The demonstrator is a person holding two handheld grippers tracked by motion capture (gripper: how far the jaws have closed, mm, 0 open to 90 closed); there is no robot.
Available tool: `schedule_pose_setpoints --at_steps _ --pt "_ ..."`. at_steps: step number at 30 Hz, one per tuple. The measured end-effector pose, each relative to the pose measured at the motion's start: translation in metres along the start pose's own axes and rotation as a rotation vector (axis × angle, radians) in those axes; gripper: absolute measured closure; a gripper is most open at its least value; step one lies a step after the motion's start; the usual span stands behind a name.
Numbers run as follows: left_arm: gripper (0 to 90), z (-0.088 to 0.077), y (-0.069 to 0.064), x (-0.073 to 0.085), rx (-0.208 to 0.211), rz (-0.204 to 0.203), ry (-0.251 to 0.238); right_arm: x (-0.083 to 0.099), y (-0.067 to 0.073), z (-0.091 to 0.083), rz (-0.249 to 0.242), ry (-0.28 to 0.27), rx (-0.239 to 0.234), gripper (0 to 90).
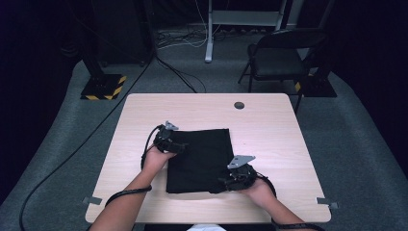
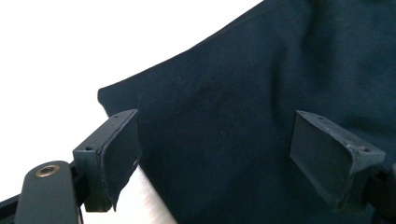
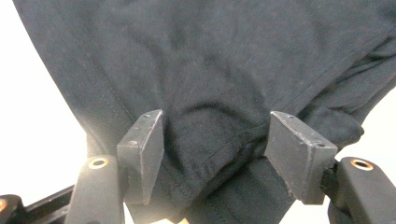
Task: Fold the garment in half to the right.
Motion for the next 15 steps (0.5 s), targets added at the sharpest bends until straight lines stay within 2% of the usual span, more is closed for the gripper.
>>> schedule_pose_setpoints --at_steps 7,12,15 --pt "16.4 -0.021 -0.011 0.007 0.075 0.009 0.008 0.005 0.004 0.004 -0.029 -0.014 0.007 42.1" --pt "16.4 -0.026 -0.025 0.018 0.129 0.021 0.019 0.007 0.004 0.006 0.008 -0.032 0.009 42.7" --pt "16.3 -0.023 -0.031 0.025 0.141 0.027 0.033 0.007 0.003 0.008 0.039 -0.043 0.011 42.6"
Point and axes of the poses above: each handheld gripper's, and its own axes: z roughly forward along the jaws, x roughly out of its underside, y roughly to its left, the point moved 5 cm from there along z, roughly forward along the jaws, and after that the axes turned 8 degrees about -y, right-handed, at the moved point
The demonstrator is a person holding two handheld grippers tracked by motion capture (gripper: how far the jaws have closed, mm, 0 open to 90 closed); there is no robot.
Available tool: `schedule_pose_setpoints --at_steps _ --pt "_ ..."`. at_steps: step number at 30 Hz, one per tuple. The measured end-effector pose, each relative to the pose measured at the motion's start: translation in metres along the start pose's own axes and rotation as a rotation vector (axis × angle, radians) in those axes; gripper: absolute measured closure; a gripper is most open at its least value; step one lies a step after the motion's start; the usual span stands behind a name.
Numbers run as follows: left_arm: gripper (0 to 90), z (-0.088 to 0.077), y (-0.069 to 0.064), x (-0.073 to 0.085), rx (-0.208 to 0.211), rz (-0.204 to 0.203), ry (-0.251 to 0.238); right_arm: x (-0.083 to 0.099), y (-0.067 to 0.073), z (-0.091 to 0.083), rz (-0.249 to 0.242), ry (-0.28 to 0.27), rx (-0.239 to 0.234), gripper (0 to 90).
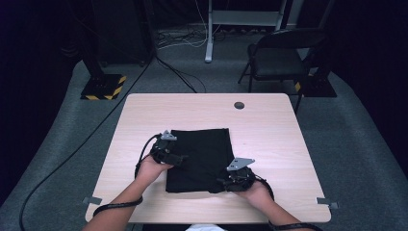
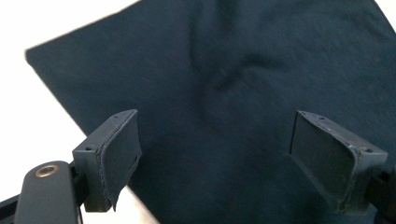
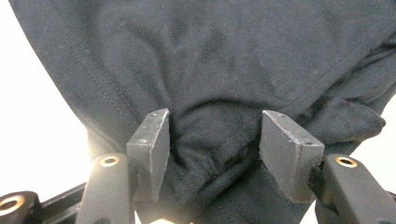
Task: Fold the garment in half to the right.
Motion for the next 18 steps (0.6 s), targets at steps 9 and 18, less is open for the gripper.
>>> schedule_pose_setpoints --at_steps 9,18 --pt "16.0 0.006 -0.002 0.007 -0.006 0.040 0.028 -0.005 0.000 0.009 0.037 -0.029 0.052 41.9" --pt "14.7 0.020 0.004 0.014 0.022 0.020 0.039 -0.007 -0.001 0.011 0.040 -0.026 0.086 42.3"
Point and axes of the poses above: each handheld gripper's, and its own axes: z roughly forward along the jaws, x roughly out of its underside, y roughly to its left, the point moved 5 cm from there along z, roughly forward along the jaws, and after that the axes turned 8 degrees about -y, right-handed, at the moved point
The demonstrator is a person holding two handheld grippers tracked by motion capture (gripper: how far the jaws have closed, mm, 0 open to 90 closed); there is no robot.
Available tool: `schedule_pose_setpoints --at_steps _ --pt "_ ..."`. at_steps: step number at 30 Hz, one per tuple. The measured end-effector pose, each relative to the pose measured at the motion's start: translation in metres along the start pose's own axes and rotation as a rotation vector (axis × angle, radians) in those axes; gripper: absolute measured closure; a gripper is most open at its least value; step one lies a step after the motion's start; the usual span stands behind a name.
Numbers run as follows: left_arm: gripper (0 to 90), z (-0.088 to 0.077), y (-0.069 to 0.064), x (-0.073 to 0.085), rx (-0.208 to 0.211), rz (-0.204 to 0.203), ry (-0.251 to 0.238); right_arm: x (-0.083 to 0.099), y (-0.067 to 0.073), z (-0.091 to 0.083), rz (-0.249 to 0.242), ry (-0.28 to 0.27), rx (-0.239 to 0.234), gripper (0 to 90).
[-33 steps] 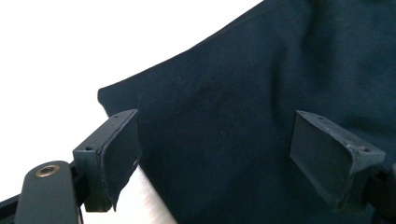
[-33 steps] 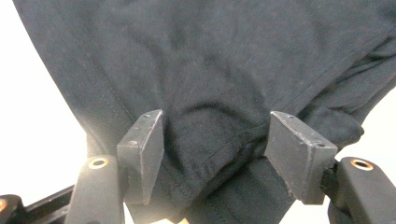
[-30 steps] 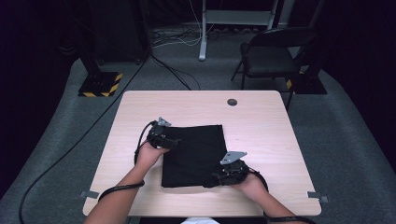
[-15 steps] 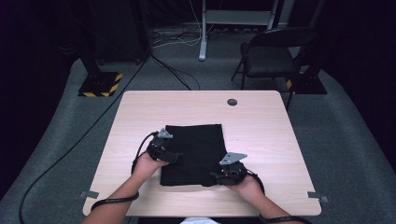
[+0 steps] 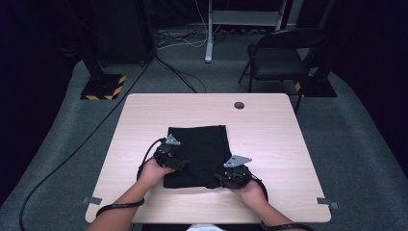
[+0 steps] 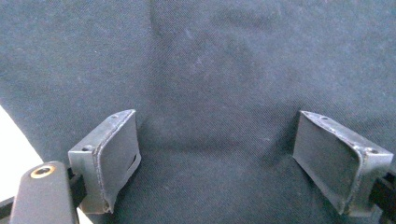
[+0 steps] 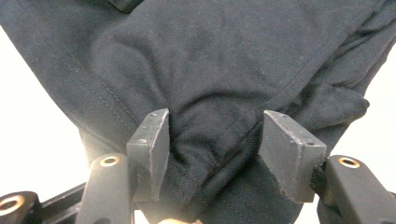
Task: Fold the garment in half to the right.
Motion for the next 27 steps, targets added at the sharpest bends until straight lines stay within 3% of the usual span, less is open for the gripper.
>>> schedule_pose_setpoints --at_steps 7,12,16,22,27 --pt "14.4 0.009 0.001 -0.005 0.023 -0.004 -0.033 0.001 -0.005 -0.001 0.035 0.012 -0.026 42.8" --pt "14.3 0.018 -0.005 -0.011 0.033 0.007 -0.057 0.003 -0.011 -0.007 0.033 0.028 -0.009 43.0" --pt "14.3 0.021 -0.008 -0.012 0.047 0.021 -0.071 0.007 -0.013 -0.013 0.065 0.029 -0.006 43.0" --pt "14.2 0.021 -0.008 -0.012 0.050 0.025 -0.076 0.007 -0.013 -0.015 0.058 0.037 -0.002 41.2" --pt "13.4 0.019 -0.010 -0.011 0.034 0.033 -0.071 0.006 -0.017 -0.018 0.061 0.040 -0.045 36.6"
Point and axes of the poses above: each handheld gripper's, and its own axes: z roughly forward along the jaws, x roughly out of its underside, y roughly to its left, the point moved 5 cm from there along z, roughly forward along the jaws, and after that the axes turned 8 degrees about -y, right-handed, at the moved point
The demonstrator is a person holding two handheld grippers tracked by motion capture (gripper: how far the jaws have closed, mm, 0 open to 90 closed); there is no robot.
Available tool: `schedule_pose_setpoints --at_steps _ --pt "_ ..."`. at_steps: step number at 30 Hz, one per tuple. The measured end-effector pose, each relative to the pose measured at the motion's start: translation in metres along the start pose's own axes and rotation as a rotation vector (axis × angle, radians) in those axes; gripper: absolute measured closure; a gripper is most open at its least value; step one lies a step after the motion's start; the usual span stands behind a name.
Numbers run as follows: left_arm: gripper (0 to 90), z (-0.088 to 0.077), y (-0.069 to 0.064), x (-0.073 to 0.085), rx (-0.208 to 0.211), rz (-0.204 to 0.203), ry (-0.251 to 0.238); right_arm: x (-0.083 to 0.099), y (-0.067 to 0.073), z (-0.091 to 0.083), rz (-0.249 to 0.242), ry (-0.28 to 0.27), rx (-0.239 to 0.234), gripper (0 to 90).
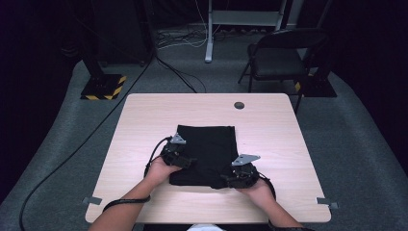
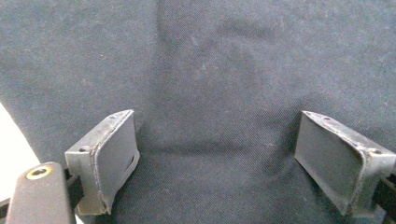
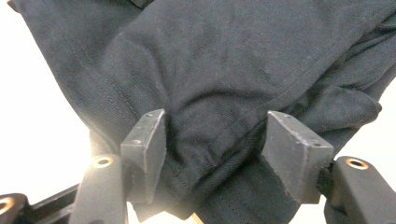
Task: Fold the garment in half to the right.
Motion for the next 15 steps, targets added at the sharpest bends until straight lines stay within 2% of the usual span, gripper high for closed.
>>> schedule_pose_setpoints --at_steps 2,3,7,11,15 --pt "13.3 -0.004 -0.002 -0.002 -0.014 0.011 0.011 -0.003 -0.003 -0.004 0.009 -0.002 -0.013 33.3" --pt "13.0 -0.008 -0.004 -0.003 -0.014 0.021 0.013 -0.005 -0.004 -0.007 -0.001 -0.012 -0.010 32.9" --pt "13.2 -0.027 -0.012 -0.009 0.006 0.040 -0.025 -0.016 -0.005 -0.016 -0.049 -0.090 0.009 32.6" --pt "13.0 -0.042 -0.015 -0.010 0.017 0.014 -0.051 -0.029 -0.003 -0.016 -0.057 -0.156 -0.006 32.4" --pt "12.9 -0.046 -0.018 -0.005 0.026 0.002 -0.037 -0.036 0.000 -0.003 -0.080 -0.158 -0.043 31.4"
Point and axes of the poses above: each handheld gripper's, and its own axes: z roughly forward along the jaws, x roughly out of its underside, y roughly to its left, the point moved 5 cm from there along z, roughly forward along the jaws, and after that the axes turned 8 degrees about -y, right-handed, at the moved point
